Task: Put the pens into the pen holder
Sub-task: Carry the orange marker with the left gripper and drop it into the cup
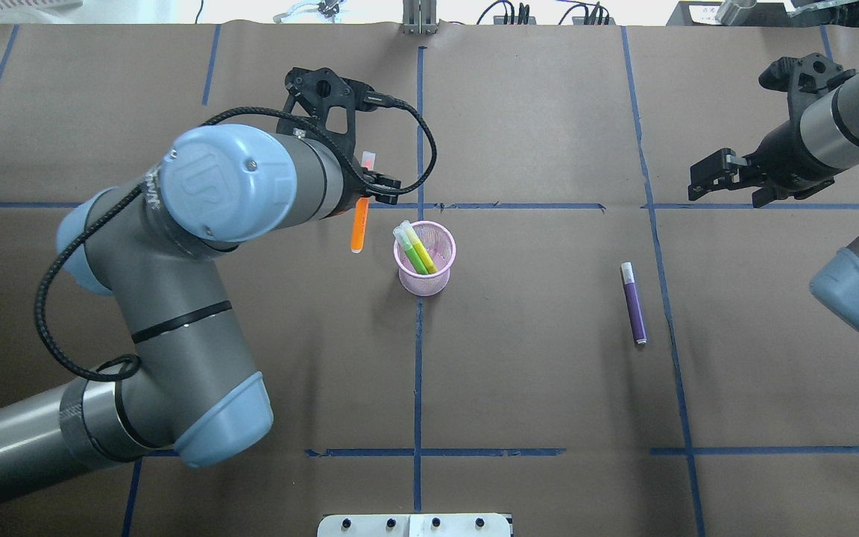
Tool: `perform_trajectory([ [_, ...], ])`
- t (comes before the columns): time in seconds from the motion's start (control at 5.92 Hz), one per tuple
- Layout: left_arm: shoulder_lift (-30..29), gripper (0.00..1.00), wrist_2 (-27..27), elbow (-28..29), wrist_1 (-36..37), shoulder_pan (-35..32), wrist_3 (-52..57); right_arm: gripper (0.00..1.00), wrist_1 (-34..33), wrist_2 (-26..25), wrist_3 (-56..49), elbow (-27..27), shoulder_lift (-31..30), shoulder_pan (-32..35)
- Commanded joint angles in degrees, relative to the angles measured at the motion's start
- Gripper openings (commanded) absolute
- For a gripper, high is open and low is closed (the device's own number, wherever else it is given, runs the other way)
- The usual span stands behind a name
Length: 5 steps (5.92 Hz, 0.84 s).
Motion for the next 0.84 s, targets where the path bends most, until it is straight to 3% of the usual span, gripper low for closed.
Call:
perform_trajectory([
  [0.0,-4.16,0.00,7.22,4.95,-0.27,3.97,-1.84,1.00,0.00,-0.01,0.00,0.14,0.02,0.00],
  [0.68,-8.07,0.08,11.03,13.06,-3.40,6.79,-3.87,1.00,0.00,-0.01,0.00,0.76,-0.06,0.00],
])
